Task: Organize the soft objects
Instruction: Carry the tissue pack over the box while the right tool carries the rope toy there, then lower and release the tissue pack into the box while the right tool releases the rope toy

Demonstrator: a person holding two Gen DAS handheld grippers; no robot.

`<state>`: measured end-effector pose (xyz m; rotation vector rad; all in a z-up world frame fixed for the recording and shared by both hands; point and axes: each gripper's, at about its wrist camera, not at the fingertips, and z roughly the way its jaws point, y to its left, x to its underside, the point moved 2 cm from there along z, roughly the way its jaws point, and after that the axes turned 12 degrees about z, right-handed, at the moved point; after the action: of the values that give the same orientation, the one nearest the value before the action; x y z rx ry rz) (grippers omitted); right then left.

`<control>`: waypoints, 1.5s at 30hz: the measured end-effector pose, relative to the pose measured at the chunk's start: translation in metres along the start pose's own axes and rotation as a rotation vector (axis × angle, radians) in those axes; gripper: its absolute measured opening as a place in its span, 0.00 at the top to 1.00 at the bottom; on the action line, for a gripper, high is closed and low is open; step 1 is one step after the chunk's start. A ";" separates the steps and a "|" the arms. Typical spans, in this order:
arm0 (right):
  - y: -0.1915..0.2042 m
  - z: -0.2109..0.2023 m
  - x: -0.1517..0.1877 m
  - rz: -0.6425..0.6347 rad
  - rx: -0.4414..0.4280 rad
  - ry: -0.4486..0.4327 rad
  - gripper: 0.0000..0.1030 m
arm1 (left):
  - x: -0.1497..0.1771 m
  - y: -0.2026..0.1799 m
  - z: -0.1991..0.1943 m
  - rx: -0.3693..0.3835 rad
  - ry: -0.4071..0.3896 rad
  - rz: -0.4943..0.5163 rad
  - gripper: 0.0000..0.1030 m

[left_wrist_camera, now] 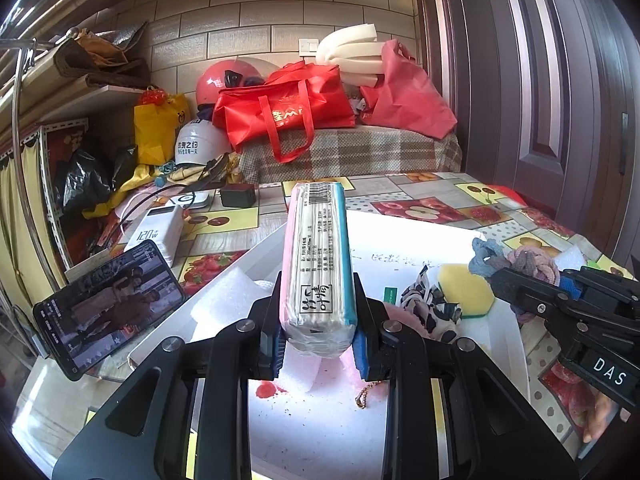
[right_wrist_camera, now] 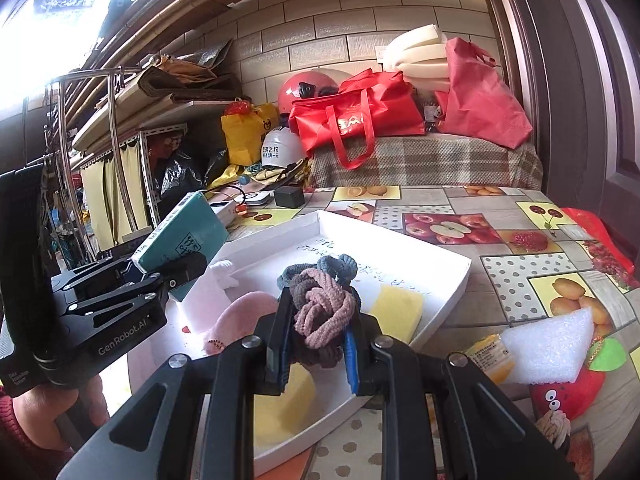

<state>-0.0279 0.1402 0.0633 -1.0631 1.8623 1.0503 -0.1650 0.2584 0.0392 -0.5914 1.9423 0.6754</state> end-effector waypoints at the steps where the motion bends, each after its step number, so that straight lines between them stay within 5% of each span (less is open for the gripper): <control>1: 0.001 0.004 -0.001 0.003 0.004 0.002 0.81 | -0.001 0.002 0.003 -0.005 0.003 0.001 0.75; 26: 0.014 0.042 -0.011 -0.017 0.051 0.039 0.76 | -0.007 0.010 0.034 0.001 0.057 0.021 0.74; 29: 0.018 0.042 -0.012 -0.036 0.077 0.024 0.38 | -0.008 0.010 0.035 -0.027 0.060 0.034 0.74; 32: 0.014 0.039 -0.014 -0.017 0.095 0.001 0.26 | -0.006 0.014 0.031 -0.069 0.050 0.011 0.63; 34: 0.009 0.036 -0.015 0.009 0.092 -0.011 0.18 | -0.004 0.020 0.027 -0.108 0.036 -0.017 0.33; 37: 0.004 0.034 -0.017 0.034 0.098 -0.026 0.07 | -0.001 0.031 0.029 -0.125 0.051 -0.070 0.07; 39: 0.002 0.034 -0.018 0.047 0.102 -0.029 0.00 | 0.000 0.035 0.027 -0.132 0.048 -0.090 0.00; 45: 0.006 0.031 -0.016 0.033 0.098 -0.049 0.00 | 0.000 0.032 0.019 -0.169 0.020 -0.086 0.00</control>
<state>-0.0209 0.1751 0.0671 -0.9452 1.8782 0.9845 -0.1742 0.2945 0.0390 -0.7842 1.8778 0.7860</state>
